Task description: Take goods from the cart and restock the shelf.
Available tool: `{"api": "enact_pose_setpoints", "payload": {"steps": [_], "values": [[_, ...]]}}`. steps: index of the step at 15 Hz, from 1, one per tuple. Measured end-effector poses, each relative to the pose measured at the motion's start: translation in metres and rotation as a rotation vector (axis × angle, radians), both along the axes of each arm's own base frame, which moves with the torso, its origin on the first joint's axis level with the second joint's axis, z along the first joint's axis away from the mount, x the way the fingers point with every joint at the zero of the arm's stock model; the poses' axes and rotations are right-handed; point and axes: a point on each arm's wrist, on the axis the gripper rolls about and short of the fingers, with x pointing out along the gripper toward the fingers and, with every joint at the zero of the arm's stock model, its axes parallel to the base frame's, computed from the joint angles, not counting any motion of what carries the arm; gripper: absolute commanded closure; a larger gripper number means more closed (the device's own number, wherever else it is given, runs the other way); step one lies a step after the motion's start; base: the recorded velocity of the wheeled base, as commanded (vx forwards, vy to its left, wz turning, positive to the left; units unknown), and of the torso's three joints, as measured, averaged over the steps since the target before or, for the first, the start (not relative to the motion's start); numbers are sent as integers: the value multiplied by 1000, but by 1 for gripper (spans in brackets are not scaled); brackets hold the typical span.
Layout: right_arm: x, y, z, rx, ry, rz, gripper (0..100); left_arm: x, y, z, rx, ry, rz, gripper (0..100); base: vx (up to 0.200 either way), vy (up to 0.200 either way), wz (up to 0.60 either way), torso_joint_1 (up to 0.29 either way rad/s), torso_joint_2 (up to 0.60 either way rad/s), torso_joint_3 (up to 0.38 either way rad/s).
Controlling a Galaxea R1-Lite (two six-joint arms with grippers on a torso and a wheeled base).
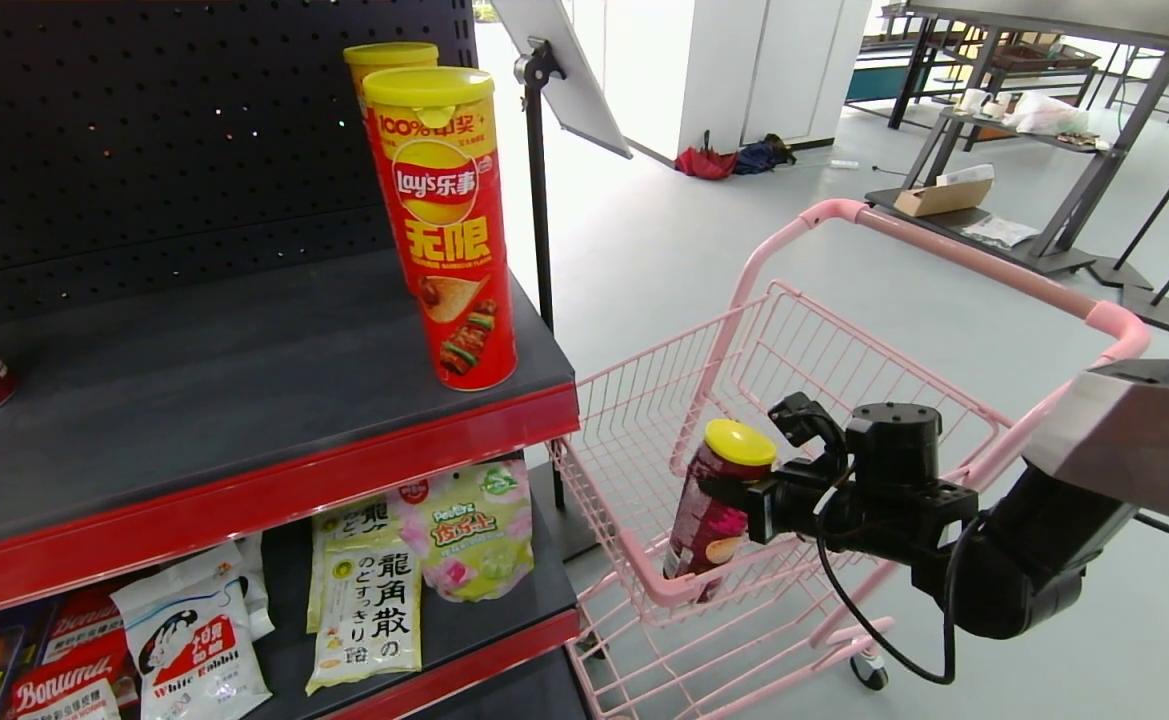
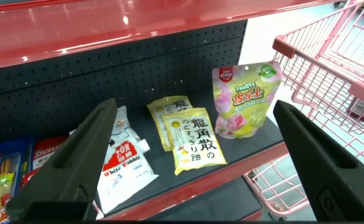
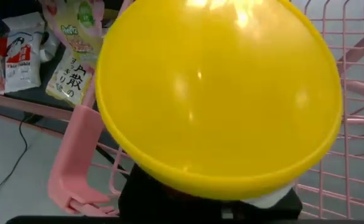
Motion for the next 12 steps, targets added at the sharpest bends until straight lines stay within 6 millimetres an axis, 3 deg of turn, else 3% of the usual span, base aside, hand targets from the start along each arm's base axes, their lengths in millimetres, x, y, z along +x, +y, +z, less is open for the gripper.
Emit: {"api": "enact_pose_setpoints", "payload": {"steps": [3, 6, 9, 12], "values": [[1, 1, 7, -2, -16, -14, 100, 0, 0, 0, 0, 0, 0, 0, 0, 0, 0, 0, 0, 0], [13, 3, 48, 20, -109, -50, 100, 0, 0, 0, 0, 0, 0, 0, 0, 0, 0, 0, 0, 0], [7, -5, 115, -10, -119, -108, 100, 0, 0, 0, 0, 1, 0, 0, 0, 0, 0, 0, 0, 0], [-33, -27, 190, -99, -178, -310, 100, 0, 0, 0, -1, 2, 0, 0, 0, 0, 0, 0, 0, 0]]}}
